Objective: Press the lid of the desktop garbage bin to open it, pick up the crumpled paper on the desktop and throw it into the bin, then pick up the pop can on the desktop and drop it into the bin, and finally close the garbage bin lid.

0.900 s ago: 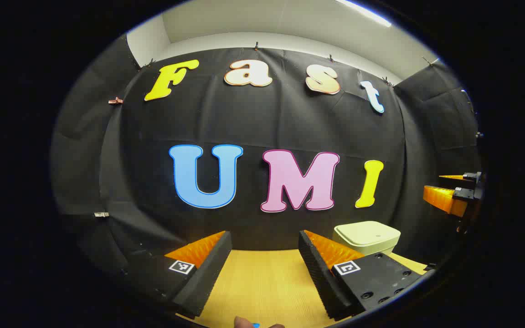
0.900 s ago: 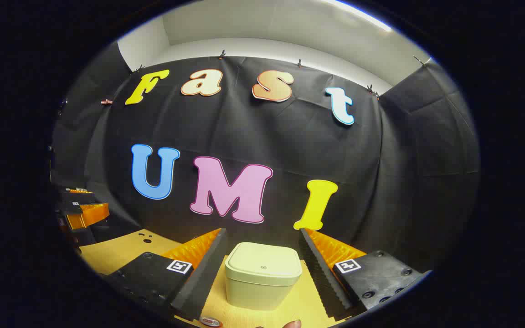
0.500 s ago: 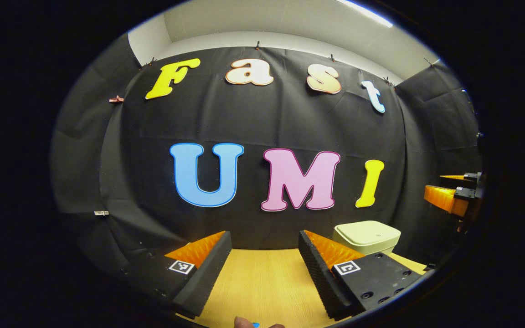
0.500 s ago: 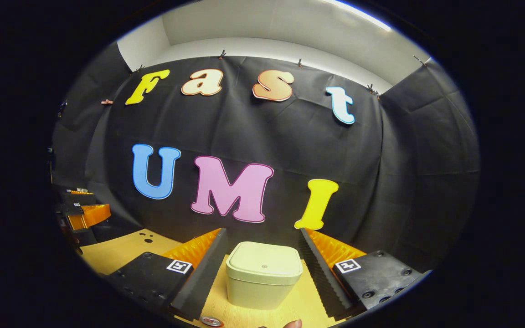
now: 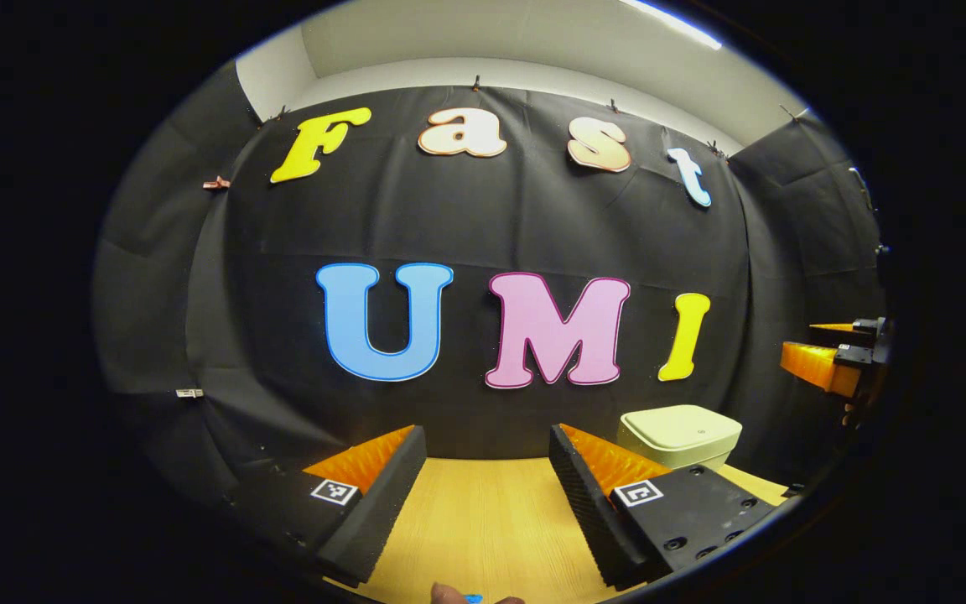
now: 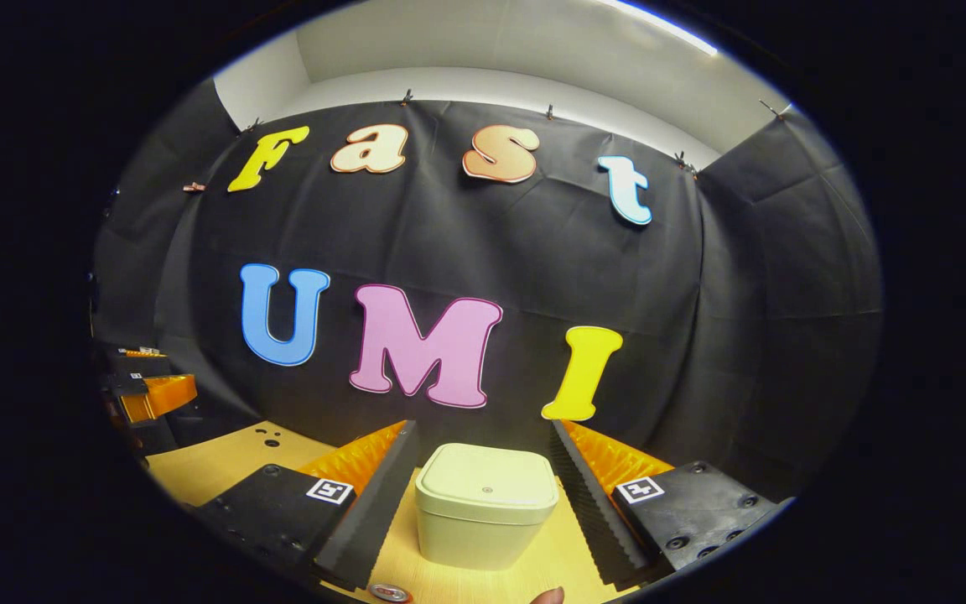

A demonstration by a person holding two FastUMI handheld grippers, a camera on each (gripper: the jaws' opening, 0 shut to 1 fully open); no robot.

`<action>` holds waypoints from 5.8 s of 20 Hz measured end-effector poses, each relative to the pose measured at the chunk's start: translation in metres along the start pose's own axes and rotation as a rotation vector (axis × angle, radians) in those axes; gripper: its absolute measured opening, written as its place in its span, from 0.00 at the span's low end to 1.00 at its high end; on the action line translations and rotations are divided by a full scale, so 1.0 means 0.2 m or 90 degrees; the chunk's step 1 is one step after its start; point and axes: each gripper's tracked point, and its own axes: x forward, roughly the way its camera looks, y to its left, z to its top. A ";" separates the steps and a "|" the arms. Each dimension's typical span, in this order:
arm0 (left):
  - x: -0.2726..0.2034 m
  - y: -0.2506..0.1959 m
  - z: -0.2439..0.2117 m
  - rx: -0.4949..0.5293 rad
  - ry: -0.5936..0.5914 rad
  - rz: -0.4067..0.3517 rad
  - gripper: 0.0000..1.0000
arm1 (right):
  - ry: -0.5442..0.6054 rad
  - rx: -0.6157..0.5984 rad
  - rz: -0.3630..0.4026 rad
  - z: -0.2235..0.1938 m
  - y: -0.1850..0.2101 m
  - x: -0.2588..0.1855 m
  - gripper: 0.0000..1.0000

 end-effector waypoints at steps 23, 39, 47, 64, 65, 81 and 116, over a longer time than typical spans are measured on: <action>0.04 0.04 -0.02 0.001 0.001 0.019 0.95 | 0.112 0.054 0.037 -0.40 -0.08 0.51 0.05; 0.07 0.08 -0.07 0.004 0.020 0.057 0.95 | 0.239 0.020 0.055 -0.91 -0.04 0.70 0.05; 0.06 0.08 -0.09 0.004 0.028 0.054 0.95 | 0.233 0.046 0.052 -0.98 -0.04 0.69 0.06; -0.04 0.15 -0.10 0.005 0.035 0.058 0.95 | 0.157 0.018 -0.003 -0.69 -0.15 0.63 0.08; -0.04 0.15 -0.11 0.006 0.035 0.057 0.95 | 0.155 0.015 -0.004 -0.68 -0.15 0.62 0.08; -0.15 0.18 -0.39 0.023 0.096 -0.002 0.95 | 0.132 -0.007 0.067 -0.56 0.05 0.26 0.76; -0.19 0.10 -2.14 0.069 0.536 -0.097 0.72 | 0.212 -0.003 0.019 -0.67 -0.09 -0.25 0.87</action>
